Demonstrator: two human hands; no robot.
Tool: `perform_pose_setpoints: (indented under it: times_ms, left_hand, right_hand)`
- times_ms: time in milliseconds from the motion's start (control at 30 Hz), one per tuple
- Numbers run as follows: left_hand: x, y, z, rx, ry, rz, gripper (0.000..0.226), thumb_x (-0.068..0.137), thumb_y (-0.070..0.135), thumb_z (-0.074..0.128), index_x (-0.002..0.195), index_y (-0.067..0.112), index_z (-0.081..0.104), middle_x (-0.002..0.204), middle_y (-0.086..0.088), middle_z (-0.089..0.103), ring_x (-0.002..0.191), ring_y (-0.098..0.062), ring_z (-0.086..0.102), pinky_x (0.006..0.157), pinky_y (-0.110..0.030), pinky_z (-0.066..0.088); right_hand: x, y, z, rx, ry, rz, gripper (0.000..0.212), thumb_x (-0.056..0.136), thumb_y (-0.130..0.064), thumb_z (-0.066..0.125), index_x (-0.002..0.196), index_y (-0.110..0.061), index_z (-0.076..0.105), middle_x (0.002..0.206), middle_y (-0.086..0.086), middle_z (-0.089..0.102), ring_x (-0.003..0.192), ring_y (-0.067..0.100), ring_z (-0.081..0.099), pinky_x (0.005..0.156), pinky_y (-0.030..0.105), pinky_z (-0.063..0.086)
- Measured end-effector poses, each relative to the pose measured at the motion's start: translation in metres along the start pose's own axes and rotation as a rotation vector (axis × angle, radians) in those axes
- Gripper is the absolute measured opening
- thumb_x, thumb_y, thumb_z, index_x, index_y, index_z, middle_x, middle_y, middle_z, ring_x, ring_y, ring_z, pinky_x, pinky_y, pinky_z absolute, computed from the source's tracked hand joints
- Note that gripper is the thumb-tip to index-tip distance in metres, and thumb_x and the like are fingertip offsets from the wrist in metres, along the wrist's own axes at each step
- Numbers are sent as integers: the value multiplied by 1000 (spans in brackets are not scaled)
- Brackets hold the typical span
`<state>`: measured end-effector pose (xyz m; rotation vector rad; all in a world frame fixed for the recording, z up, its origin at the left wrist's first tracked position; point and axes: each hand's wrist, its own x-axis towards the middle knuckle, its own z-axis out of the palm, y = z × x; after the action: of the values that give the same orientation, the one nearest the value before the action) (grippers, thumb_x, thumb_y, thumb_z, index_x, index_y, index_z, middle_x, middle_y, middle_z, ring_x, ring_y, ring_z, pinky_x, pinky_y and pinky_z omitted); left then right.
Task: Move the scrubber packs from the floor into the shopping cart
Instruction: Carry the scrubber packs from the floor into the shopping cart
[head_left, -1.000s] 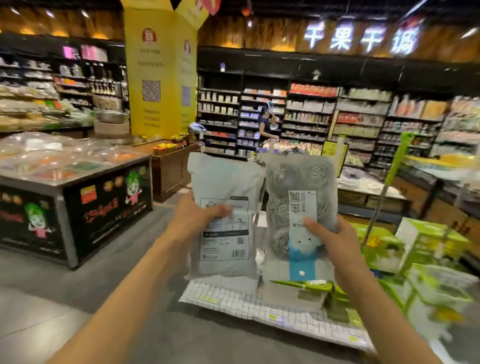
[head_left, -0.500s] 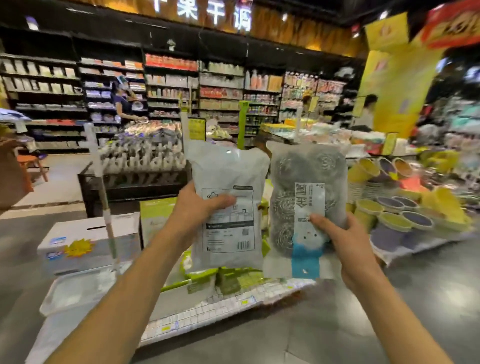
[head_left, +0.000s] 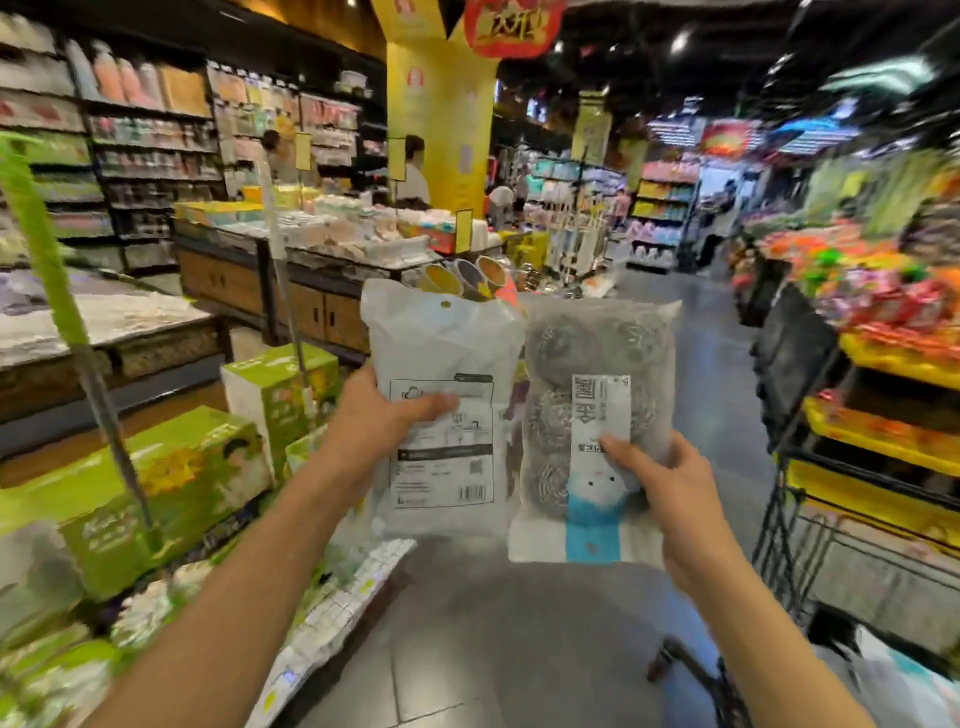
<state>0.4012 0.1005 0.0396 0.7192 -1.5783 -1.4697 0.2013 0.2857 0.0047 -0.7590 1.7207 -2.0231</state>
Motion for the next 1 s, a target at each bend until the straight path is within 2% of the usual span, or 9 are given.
perform_pose_setpoints:
  times_ms: [100,167,300,433,533,633,767,867,1000]
  left_hand:
    - [47,-11,41,-12,-123,-11,38,72,7,90,103,20,72,95,3,81,87,-15,77,73,-30,63]
    - [71,-21,74,-33,-208,-18,34,74,4,88,99,20,72,91,5,81,87,-16,77,69,-26,63]
    - [105,-40,150,-65,-392,-53,47,75,5,87,117,15,68,101,2,80,87,-11,77,66,-22,61]
    - [127,-63,246,-78,-561,-97,50,75,4,86,120,14,68,107,-3,79,95,-19,77,82,-39,63]
    - [137,-82,327,-66,-662,-103,44,75,6,87,114,17,70,101,1,80,92,-18,78,78,-36,62]
    - [140,-98,410,-8,-762,-114,48,71,14,91,115,16,70,100,2,81,92,-19,78,82,-39,62]
    - [131,-111,514,20,-906,-135,45,72,12,90,112,17,69,95,4,81,86,-16,78,71,-32,62]
    - [116,-122,587,44,-1053,-113,45,73,12,89,114,17,70,98,1,81,89,-19,78,76,-36,62]
    - [86,-144,673,112,-1284,-85,50,73,17,91,117,20,69,105,3,79,95,-17,76,78,-33,60]
  right_hand:
    - [23,-3,-26,-3,116,-21,17,90,-11,74,103,-20,68,86,-9,80,76,10,77,56,22,59]
    - [36,-3,-47,-22,196,-24,19,89,-12,75,106,-21,69,90,-8,81,79,12,78,57,23,59]
    - [57,3,-97,-51,361,-31,28,88,-17,77,114,-23,67,98,-7,80,85,14,78,60,24,61]
    - [71,15,-164,-67,520,-34,27,88,-16,77,111,-23,67,93,-9,80,79,10,77,56,20,58]
    - [84,24,-222,-84,656,-38,32,87,-14,78,117,-18,68,99,-4,80,84,13,77,61,25,60]
    - [93,35,-283,-89,778,-34,36,84,-14,79,118,-16,69,104,0,80,92,19,77,78,35,62]
    - [92,50,-360,-93,904,-9,38,82,-21,81,117,-19,69,101,-5,80,92,18,77,77,35,59]
    - [77,63,-411,-99,1049,7,36,82,-20,82,116,-20,70,103,-3,80,94,20,76,81,39,59]
    - [40,79,-463,-129,1237,83,29,84,-17,81,112,-22,71,102,-3,80,94,22,77,83,45,60]
